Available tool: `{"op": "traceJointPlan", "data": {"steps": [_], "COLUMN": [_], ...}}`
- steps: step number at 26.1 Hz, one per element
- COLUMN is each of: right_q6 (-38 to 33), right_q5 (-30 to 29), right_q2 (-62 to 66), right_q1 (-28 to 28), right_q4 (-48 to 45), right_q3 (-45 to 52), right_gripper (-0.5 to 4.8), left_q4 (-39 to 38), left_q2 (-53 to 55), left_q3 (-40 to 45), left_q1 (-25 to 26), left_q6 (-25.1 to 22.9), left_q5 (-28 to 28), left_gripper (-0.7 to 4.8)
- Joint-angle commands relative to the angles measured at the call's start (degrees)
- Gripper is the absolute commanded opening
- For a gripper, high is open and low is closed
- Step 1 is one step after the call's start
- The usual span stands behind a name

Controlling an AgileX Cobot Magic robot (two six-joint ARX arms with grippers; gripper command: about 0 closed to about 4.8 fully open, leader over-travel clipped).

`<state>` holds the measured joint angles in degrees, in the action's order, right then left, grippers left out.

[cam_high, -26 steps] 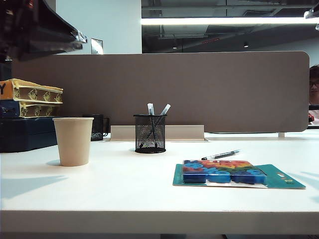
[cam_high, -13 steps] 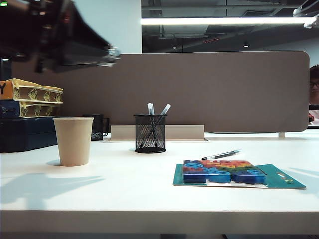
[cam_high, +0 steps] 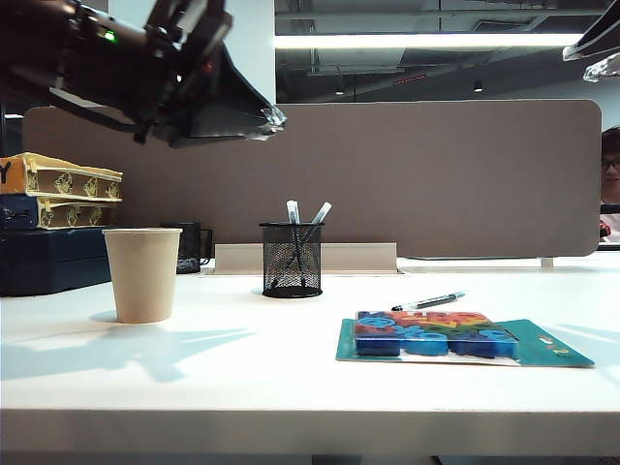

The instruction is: Pick up one pen and put it in the pen container.

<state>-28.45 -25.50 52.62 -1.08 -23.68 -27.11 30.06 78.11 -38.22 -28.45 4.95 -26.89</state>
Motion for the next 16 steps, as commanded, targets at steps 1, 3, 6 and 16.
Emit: {"op": "traceJointPlan", "data": {"steps": [1,3,6,16], "right_q6": [-0.31,-0.33,-0.31,-0.94], "right_q5": [0.0,-0.13,-0.09,0.04], "right_q2": [2.21,3.56,6.16,10.84], "right_q1": [0.24,0.24,0.52,0.57], "right_q4": [-0.9,-0.9,-1.05,-1.92], "right_q3": [-1.68,-2.58,-4.55,-5.31], "right_gripper": [1.6,1.6,1.6,1.6], "left_q4": [0.02,-0.39,-0.83,-0.98], "left_q2": [1.81,2.75,4.0,8.79], "left_q3": [-1.55,-2.16,-2.45,-5.33], "left_q1": [-0.02,-0.02,-0.02,-0.04], "left_q6": [-0.48,-0.48,-0.74,-3.5], "left_q5": [-0.11,0.0,1.2,1.4], "left_gripper": [0.82,1.48,1.89,1.89]}}
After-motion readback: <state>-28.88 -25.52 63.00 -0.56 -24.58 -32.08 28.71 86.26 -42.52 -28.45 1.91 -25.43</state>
